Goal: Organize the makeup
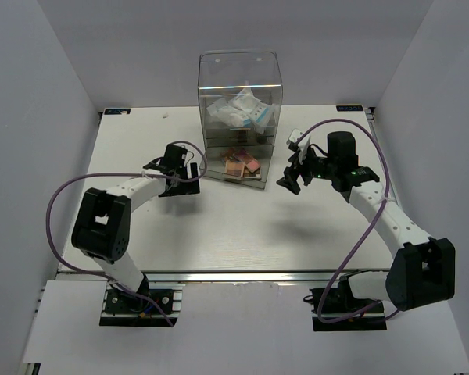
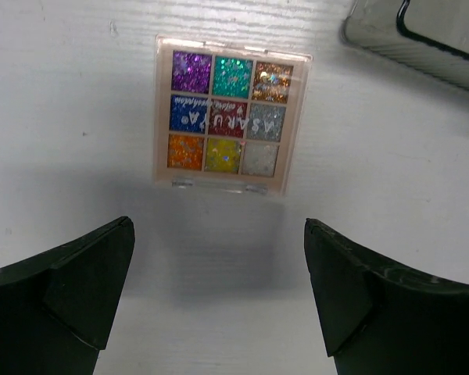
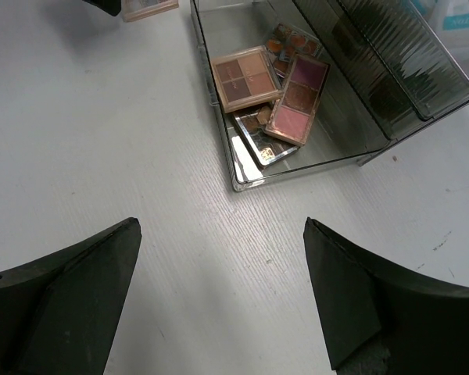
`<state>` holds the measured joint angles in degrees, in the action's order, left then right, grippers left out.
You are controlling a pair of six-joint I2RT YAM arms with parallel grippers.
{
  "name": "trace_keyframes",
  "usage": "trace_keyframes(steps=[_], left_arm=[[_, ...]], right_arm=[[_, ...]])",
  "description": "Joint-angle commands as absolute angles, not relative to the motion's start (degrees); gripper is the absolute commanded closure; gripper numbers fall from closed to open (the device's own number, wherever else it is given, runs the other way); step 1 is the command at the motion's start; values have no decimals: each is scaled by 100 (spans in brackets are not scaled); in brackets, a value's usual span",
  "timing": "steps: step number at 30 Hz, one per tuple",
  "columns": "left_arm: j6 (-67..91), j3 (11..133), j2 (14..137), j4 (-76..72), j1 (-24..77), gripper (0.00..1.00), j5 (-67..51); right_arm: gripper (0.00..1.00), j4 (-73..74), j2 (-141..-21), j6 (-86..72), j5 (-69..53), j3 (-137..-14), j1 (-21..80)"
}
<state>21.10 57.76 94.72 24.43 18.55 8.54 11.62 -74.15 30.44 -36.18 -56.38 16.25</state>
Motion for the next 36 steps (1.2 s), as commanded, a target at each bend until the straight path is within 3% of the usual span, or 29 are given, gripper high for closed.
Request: trace_keyframes(steps=[1, 13, 22, 26, 29, 32, 33, 36], left_arm=[[1653, 6169, 9623, 2347, 1854, 2, 852], [1336, 6943, 10705, 2276, 1854, 2, 993], [1564, 6838, 10881, 2171, 1854, 4, 1204], [1652, 6671, 10828, 2057, 1854, 14, 1125], [1731, 6557, 10802, 2065, 1837, 28, 1020], [1828, 6460, 10688, 2092, 1828, 48, 993], [1898, 6356, 10635, 2074, 1828, 59, 993], [2056, 6197, 10284, 2030, 1811, 70, 1011]], right_arm=[[11, 1072, -7268, 3067, -3674, -5651, 1617], [11, 1037, -7339, 3120, -3586, -5713, 1582], [11, 1037, -7374, 3120, -3595, -5757, 1529], [11, 1046, -7427, 3111, -3621, -5809, 1521], [11, 1046, -7453, 3111, -3630, -5854, 1512], [11, 1046, -7462, 3111, -3639, -5871, 1512], [11, 1046, -7462, 3111, -3647, -5862, 1520], [11, 1046, -7427, 3138, -3674, -5810, 1512]])
